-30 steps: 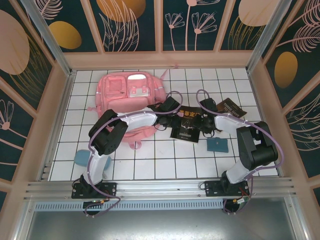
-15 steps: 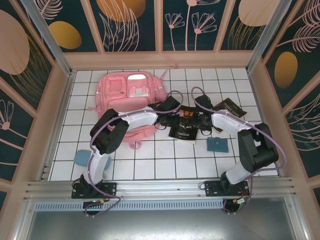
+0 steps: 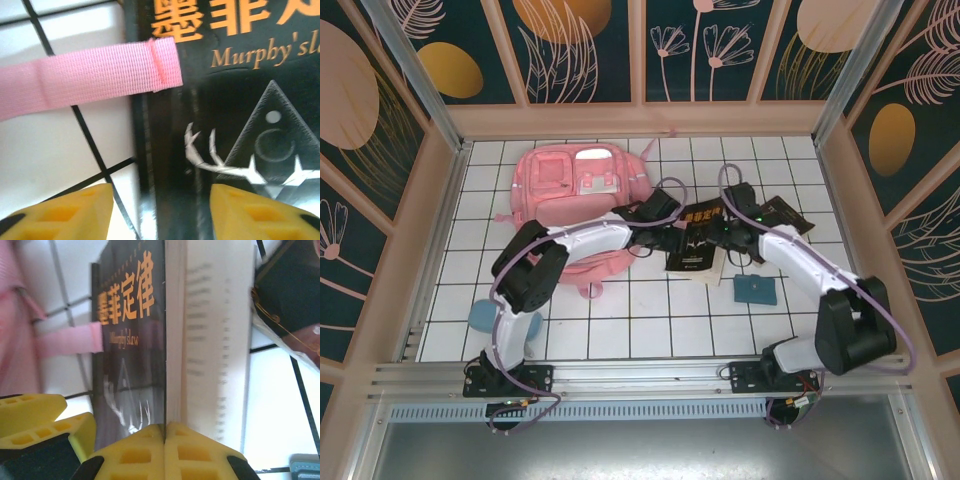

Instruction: Pack the student bag

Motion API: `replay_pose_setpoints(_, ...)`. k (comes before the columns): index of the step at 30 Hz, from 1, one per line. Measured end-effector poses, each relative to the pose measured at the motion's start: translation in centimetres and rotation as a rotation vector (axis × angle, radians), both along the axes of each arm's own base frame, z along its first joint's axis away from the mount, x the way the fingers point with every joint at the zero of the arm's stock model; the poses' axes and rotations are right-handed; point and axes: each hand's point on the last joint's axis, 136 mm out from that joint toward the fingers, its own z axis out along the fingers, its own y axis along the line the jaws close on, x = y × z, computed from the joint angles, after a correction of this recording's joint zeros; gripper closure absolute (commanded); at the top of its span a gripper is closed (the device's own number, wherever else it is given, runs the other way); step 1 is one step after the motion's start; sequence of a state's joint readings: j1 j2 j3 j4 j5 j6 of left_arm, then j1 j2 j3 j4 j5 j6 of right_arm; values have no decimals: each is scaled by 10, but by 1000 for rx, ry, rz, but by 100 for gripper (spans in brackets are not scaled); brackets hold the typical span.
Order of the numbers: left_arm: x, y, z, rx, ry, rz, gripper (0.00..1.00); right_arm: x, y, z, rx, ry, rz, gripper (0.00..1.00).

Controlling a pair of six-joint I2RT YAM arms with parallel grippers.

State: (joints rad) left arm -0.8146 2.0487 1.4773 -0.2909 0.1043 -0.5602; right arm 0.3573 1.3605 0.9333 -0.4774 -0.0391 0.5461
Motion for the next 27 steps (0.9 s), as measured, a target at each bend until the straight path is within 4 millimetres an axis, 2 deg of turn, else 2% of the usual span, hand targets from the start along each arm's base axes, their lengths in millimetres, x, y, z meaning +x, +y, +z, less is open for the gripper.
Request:
replay_pose_setpoints(4,14,22,56,-88,-79,43,31,7,-9,42,102,-107,11,100)
replay_pose_setpoints(6,23,40,87,-157,-123,80,22,12,-7,63,156,-158,35,100)
replay_pose_setpoints(8,29,60,114,-229,-165,115,14,15,4,81,216,-199,87,100)
replay_pose_setpoints(11,32,86,136,-298,-212,150,6,15,23,100,308,-236,175,100)
replay_pose_setpoints(14,25,95,139,-347,-208,141,4,11,41,116,401,-263,263,100)
replay_pose_setpoints(20,20,106,120,-474,-95,148,2,0,77,146,581,-305,444,100)
replay_pose_setpoints(23,18,108,119,-568,-48,144,2,-3,94,151,642,-294,519,100)
replay_pose_setpoints(27,9,104,125,-705,-9,109,2,-7,111,148,686,-262,585,100)
